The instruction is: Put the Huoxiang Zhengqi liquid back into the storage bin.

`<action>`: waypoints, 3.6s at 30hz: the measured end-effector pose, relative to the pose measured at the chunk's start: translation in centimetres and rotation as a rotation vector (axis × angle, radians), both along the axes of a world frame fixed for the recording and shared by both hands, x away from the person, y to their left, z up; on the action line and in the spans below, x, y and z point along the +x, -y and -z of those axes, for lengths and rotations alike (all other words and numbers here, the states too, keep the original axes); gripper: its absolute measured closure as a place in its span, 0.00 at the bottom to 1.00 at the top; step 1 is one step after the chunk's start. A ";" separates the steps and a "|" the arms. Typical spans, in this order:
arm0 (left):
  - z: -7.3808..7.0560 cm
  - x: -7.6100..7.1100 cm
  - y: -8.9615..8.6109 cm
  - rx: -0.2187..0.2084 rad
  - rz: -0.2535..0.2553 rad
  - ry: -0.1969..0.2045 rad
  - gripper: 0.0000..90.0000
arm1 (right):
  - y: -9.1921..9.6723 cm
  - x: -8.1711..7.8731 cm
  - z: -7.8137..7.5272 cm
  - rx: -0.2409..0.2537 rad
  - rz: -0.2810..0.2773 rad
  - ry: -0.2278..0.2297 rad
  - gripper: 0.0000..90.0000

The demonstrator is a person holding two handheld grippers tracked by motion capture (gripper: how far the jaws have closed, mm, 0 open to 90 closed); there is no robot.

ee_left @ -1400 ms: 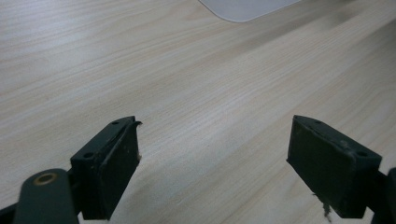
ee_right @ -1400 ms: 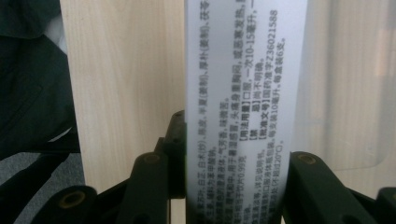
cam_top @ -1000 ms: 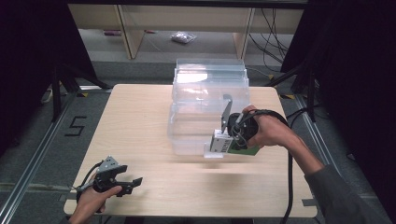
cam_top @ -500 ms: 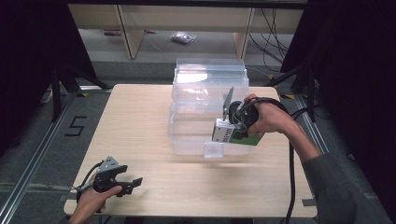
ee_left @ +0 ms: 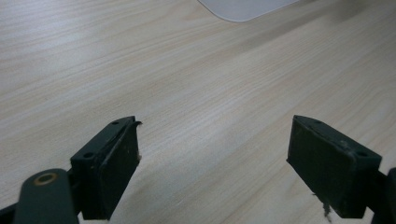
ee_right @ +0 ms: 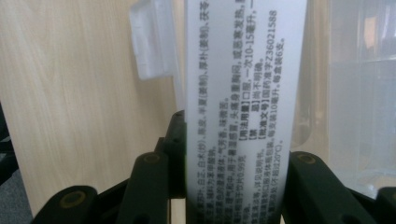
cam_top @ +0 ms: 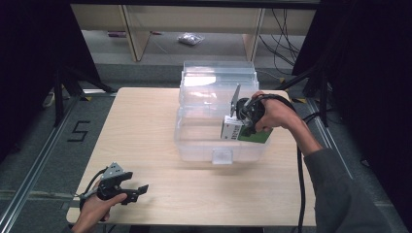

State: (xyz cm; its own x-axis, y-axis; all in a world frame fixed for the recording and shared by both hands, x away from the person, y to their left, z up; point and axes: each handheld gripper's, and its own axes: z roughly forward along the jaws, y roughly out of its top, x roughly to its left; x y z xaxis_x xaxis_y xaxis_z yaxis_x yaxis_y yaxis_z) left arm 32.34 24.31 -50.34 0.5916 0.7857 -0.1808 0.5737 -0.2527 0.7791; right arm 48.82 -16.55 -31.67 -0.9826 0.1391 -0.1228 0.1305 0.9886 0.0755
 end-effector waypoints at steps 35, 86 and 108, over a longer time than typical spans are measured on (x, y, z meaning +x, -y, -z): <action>-0.2 0.1 -0.4 0.038 0.025 -0.005 0.18 | 0.5 3.3 4.4 -0.036 0.011 -0.051 0.72; -0.1 0.1 -0.4 0.036 0.023 -0.007 0.18 | 0.7 4.1 9.3 -0.056 -0.013 -0.104 0.71; -0.1 0.0 -0.1 0.010 0.009 -0.001 0.18 | 1.0 3.6 8.2 -0.018 0.014 -0.110 0.64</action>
